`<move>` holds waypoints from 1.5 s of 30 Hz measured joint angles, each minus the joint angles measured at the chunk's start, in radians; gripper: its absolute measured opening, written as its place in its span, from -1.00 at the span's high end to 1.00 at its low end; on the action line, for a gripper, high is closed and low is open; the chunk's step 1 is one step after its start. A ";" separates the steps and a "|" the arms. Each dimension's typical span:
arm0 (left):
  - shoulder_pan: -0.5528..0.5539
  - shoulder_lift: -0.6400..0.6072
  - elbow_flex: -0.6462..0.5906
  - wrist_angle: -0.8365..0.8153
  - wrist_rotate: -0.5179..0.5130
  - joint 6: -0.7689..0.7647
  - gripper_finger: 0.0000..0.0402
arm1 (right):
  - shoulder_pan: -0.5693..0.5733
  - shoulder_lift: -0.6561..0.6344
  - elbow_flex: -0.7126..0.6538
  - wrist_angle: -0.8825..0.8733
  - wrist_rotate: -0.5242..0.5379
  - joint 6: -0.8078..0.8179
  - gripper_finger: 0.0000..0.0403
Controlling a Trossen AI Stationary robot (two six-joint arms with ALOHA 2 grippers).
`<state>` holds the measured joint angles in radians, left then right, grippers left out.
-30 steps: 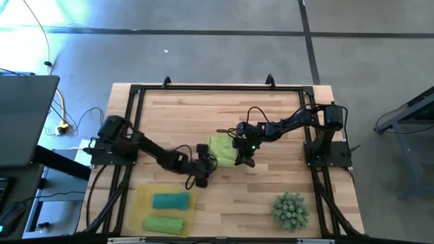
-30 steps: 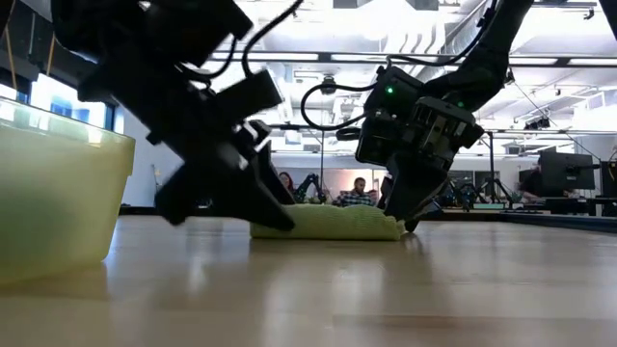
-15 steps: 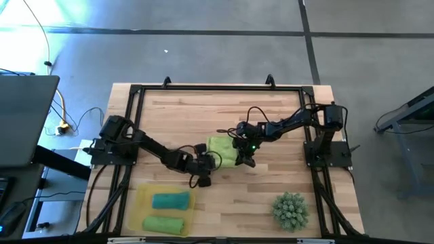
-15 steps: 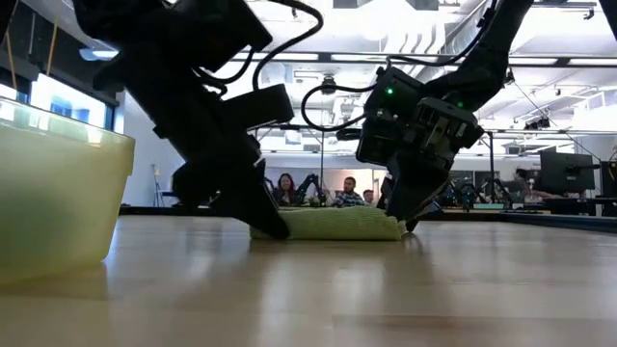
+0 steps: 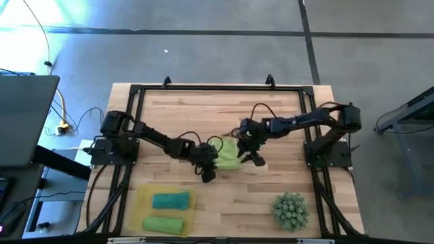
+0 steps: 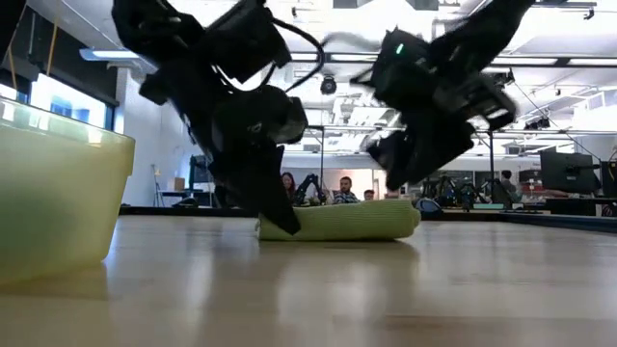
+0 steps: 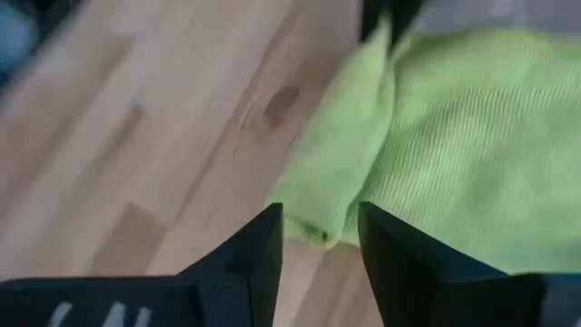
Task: Roll microfiber towels into tight, uniform cylinder then place into a basket
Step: Roll the light green microfiber towel
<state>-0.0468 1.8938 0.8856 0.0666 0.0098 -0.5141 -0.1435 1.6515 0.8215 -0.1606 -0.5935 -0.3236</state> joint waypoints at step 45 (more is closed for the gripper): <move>0.096 -0.134 -0.011 -0.185 0.313 0.062 0.39 | 0.186 0.114 -0.086 0.266 0.476 0.184 0.96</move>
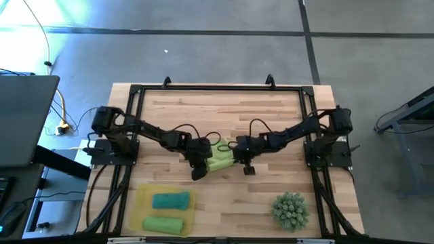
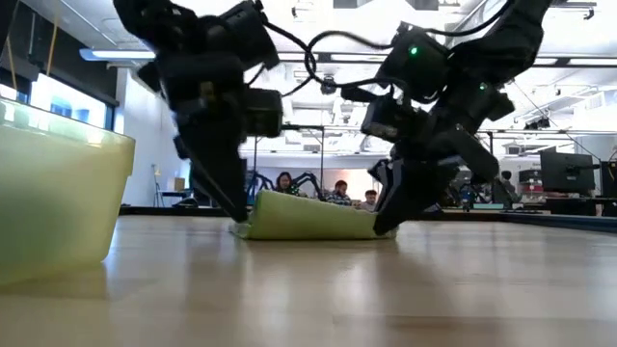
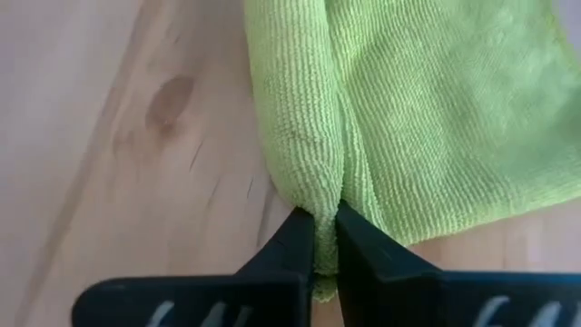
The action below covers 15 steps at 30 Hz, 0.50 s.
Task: Roll microfiber towels into tight, uniform cylinder then place into a basket
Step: Roll the light green microfiber towel
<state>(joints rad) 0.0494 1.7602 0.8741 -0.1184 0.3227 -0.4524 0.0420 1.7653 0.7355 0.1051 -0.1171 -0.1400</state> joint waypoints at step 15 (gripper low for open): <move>-0.139 -0.134 0.004 0.026 -0.496 0.400 0.38 | -0.160 0.006 0.065 -0.078 -0.468 0.445 0.98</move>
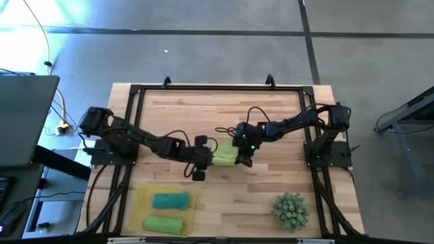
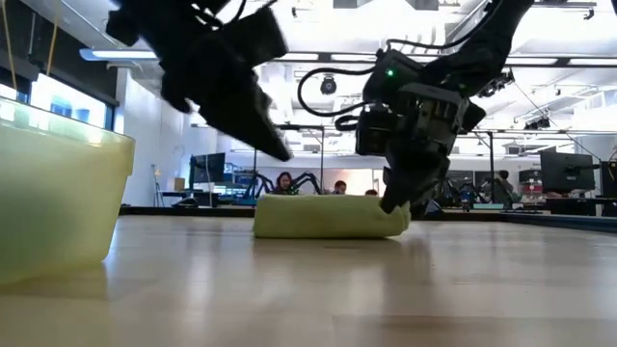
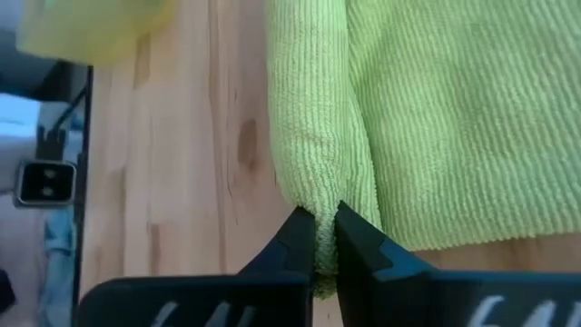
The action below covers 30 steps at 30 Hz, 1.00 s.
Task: Roll microfiber towels into tight, uniform cylinder then place into a basket
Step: Roll the light green microfiber towel
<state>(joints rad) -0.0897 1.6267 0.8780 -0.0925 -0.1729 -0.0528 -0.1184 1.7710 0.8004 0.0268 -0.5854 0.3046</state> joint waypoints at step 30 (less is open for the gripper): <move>-0.035 0.245 0.008 0.051 -0.182 -0.293 0.63 | -0.052 0.009 0.088 -0.190 0.008 -0.223 0.46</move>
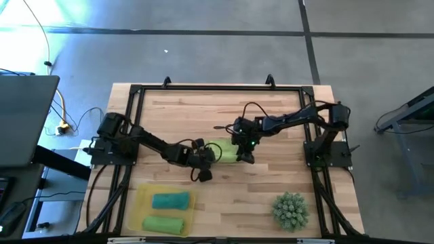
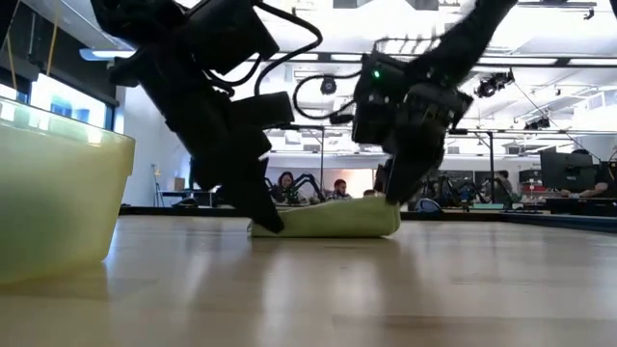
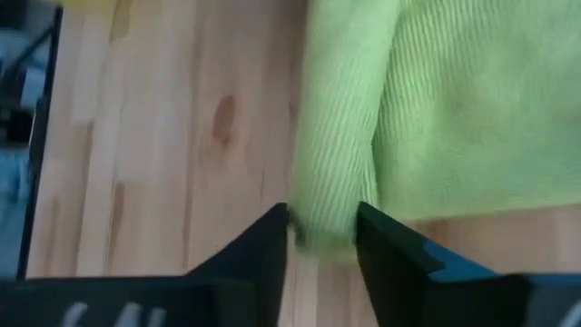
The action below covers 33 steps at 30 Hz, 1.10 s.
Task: Roll microfiber towels into tight, uniform cylinder then place into a basket
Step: Roll the light green microfiber towel
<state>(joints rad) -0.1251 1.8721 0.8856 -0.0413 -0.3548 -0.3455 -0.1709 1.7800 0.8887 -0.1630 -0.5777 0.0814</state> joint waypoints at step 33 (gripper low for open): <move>0.080 -0.005 -0.001 0.018 0.242 -0.202 0.94 | 0.337 -0.142 -0.374 0.654 0.618 -0.510 -0.03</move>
<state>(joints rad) -0.0451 1.8667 0.8848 -0.0229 -0.1127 -0.5476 0.1663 1.6380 0.5152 0.4911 0.0405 -0.4282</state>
